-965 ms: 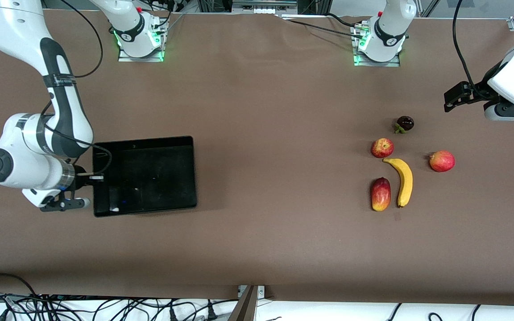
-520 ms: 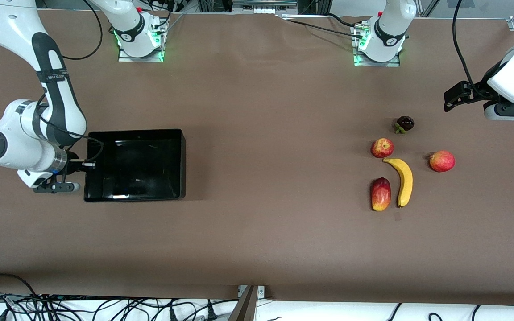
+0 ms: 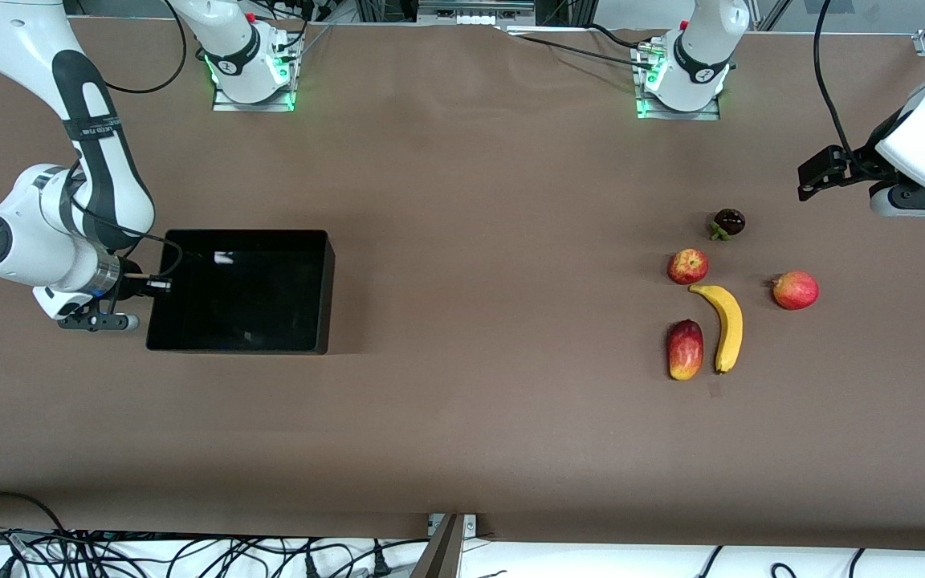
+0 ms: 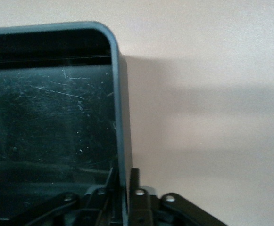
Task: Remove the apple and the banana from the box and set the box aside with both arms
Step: 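Open the right gripper and release the tray rim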
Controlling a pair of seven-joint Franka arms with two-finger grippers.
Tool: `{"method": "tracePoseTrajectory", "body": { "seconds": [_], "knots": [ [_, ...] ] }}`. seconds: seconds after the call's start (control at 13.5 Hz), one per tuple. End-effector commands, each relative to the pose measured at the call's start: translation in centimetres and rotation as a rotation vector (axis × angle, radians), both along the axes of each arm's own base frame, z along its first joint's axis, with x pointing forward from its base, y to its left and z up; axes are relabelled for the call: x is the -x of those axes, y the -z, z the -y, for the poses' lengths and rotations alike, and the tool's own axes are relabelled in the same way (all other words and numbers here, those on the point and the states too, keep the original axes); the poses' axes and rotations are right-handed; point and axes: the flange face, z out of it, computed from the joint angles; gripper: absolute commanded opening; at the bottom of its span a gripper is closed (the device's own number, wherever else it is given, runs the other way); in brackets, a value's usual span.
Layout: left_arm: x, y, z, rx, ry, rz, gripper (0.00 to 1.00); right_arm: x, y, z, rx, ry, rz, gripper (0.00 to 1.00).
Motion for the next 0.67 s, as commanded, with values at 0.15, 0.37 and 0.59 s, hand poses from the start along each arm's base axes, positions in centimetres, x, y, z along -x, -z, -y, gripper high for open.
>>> {"method": "tracePoseTrajectory", "body": {
  "seconds": [0.15,0.37,0.59],
  "knots": [
    [0.1,-0.8,0.3,0.020,-0.006,-0.001,1.00,-1.8,-7.9,-2.4,-0.033,-0.053,0.025,1.00],
    [0.1,-0.8,0.4,0.021,-0.007,-0.001,1.00,-3.5,-14.8,-5.6,-0.028,-0.123,-0.006,1.00],
    [0.1,-0.8,0.4,0.024,-0.006,-0.002,1.00,-2.2,-22.5,-9.3,0.009,-0.139,-0.026,1.00]
  ]
}}
